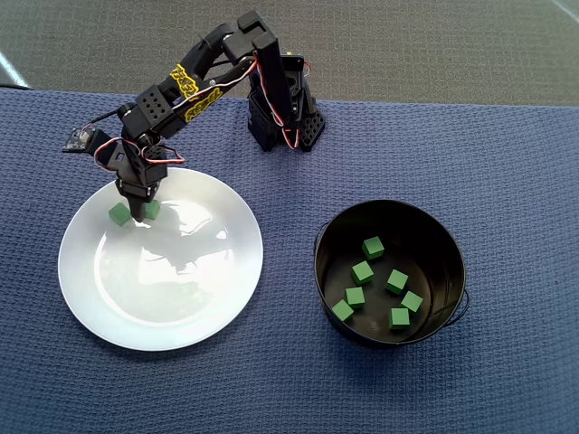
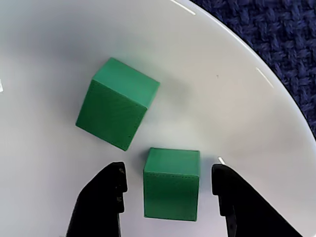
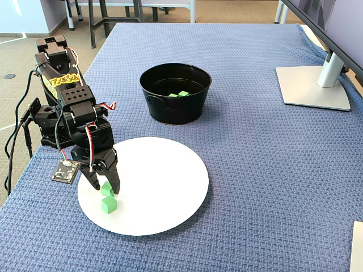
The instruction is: Pick up the green cubes from the white plate and place them in the black recipient
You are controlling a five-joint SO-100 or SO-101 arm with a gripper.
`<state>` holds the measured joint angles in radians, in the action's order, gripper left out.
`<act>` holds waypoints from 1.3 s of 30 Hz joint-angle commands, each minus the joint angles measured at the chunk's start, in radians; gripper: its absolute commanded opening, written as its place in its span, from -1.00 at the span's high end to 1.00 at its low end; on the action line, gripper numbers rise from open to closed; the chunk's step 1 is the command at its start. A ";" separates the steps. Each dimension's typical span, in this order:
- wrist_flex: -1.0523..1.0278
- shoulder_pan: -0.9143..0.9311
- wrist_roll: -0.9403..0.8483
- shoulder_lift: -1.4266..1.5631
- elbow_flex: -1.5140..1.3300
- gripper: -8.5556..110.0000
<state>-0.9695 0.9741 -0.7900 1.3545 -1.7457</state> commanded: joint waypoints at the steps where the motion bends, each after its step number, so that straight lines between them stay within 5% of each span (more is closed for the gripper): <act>1: 0.025 0.009 -0.005 0.002 0.054 0.71; 11: 0.034 -0.002 0.086 0.109 -0.012 0.86; 21: -0.348 -0.195 0.334 0.396 0.204 0.86; 28: -0.626 -0.569 0.603 0.462 0.482 0.86; 39: -0.514 -1.233 0.844 0.383 0.460 0.86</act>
<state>-1.5340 -0.1519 -0.0031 1.7794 -1.3269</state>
